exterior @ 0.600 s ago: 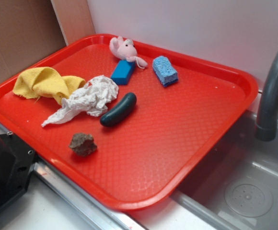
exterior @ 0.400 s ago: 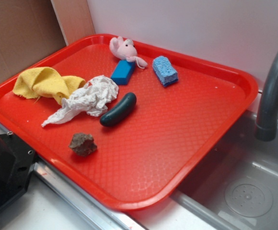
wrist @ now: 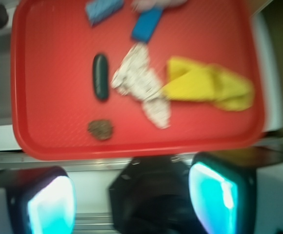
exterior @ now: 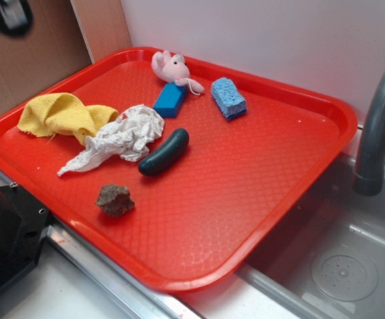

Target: Grab the rock.

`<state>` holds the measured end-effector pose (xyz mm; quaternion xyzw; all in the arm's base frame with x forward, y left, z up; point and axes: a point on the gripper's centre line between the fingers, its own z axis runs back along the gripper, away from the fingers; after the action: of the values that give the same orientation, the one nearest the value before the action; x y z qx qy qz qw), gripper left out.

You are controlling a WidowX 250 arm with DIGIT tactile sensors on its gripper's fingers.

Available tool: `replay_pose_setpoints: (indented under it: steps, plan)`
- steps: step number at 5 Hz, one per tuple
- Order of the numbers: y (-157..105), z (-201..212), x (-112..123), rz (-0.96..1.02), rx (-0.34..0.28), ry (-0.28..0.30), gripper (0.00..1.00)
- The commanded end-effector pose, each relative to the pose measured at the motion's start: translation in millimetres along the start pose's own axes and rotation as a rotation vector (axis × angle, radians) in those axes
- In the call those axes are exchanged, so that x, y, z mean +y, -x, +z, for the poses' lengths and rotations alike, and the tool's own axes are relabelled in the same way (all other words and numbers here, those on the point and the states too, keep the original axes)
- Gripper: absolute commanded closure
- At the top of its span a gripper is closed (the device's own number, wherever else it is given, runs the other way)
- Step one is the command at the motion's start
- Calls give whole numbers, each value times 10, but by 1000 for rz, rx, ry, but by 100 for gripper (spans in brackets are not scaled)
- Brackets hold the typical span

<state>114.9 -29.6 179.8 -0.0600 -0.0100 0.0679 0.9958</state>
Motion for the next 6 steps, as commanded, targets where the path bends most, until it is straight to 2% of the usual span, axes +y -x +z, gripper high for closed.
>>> replay_pose_setpoints:
  steps: [1,2,3,4,6]
  plan:
    - [176,-902,-221,15,-88,141,0]
    - [96,-1205,-295,-35,-60,77,0]
    - [2,-1331,-438,-101,-61,52,0]
    - [-81,-1388,-480,-139,-56,0,0]
    - [-241,-1547,-337,-134,-16,-34,0]
